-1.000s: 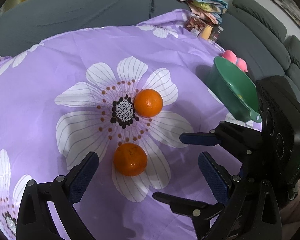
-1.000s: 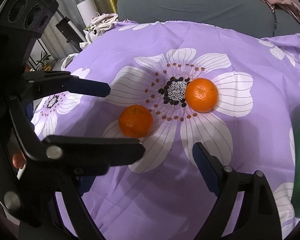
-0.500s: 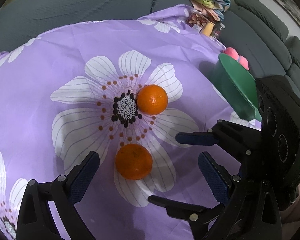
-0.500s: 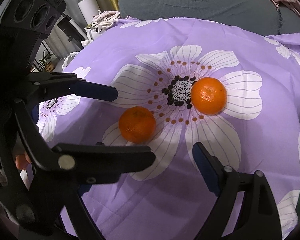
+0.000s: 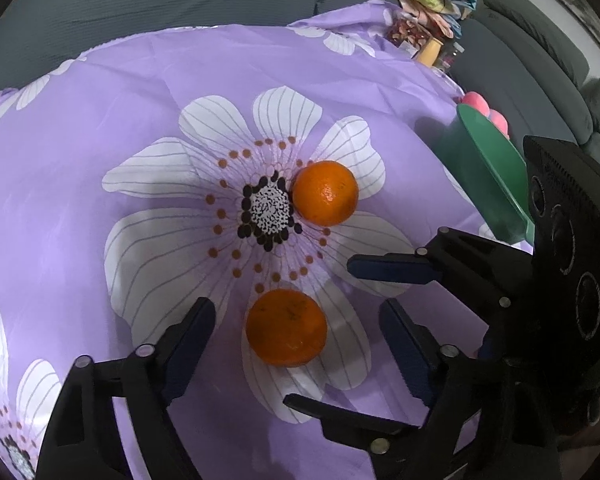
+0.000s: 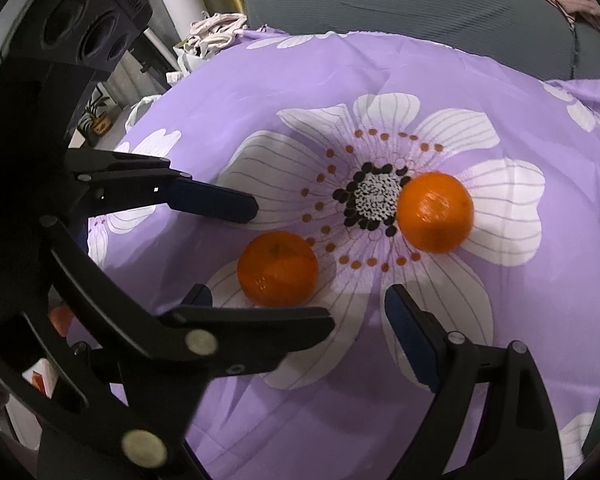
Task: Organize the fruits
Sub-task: 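Lower the open right tool around a tangerine on the cloth, then close the right tool on the tangerine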
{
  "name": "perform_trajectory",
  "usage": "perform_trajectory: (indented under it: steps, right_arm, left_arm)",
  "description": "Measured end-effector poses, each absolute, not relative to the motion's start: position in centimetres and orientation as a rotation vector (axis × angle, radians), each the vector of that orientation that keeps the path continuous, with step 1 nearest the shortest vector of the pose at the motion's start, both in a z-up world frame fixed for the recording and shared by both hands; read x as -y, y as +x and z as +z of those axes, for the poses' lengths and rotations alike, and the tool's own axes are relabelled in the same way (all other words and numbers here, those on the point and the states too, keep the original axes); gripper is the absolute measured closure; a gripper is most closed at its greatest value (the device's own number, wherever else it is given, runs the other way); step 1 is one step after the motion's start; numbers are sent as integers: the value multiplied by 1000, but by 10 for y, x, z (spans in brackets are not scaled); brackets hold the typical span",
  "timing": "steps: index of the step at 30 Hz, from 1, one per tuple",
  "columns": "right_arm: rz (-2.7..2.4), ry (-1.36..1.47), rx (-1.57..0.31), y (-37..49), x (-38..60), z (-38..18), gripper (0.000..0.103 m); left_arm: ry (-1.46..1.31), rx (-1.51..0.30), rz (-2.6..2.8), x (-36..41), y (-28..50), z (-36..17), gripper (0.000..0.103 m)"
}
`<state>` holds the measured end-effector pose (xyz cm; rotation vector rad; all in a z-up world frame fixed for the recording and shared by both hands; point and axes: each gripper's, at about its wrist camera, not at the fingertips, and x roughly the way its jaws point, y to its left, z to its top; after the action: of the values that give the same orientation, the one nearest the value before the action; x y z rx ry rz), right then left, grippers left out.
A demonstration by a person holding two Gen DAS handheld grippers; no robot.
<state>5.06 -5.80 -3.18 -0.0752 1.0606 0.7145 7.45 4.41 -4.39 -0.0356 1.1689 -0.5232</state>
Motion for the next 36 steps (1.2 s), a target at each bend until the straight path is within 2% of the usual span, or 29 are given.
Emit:
perform_trajectory:
  steps: [8,11,13,17,22,29,36]
  right_arm:
    - [761,-131,-1077,56,46,-33,16]
    - [779,-174,-1081,58,38,-35,22]
    - [799,-176,-1096,60,34,-38,30]
    - [812,-194,-1095,62,29,-40,36]
    - [818,-200,-1087,60,28,-39,51]
    - [807,-197,-1080,58,31,-39,59]
    - [810,-168,-1080,55,40,-38,59]
  left_arm:
    - [-44,-1193,-520,-48,77,-47,42]
    - [-58,-1205,-526,-50,77,-51,49]
    - [-67,-1209,-528,-51,77,-53,51]
    - [-77,-1206,-535,-54,77,-53,53]
    - [-85,-1201,-544,-54,75,-54,59]
    - [-98,-1198,-541,-58,74,-53,60]
    - [-111,-1197,-536,-57,71,-51,60]
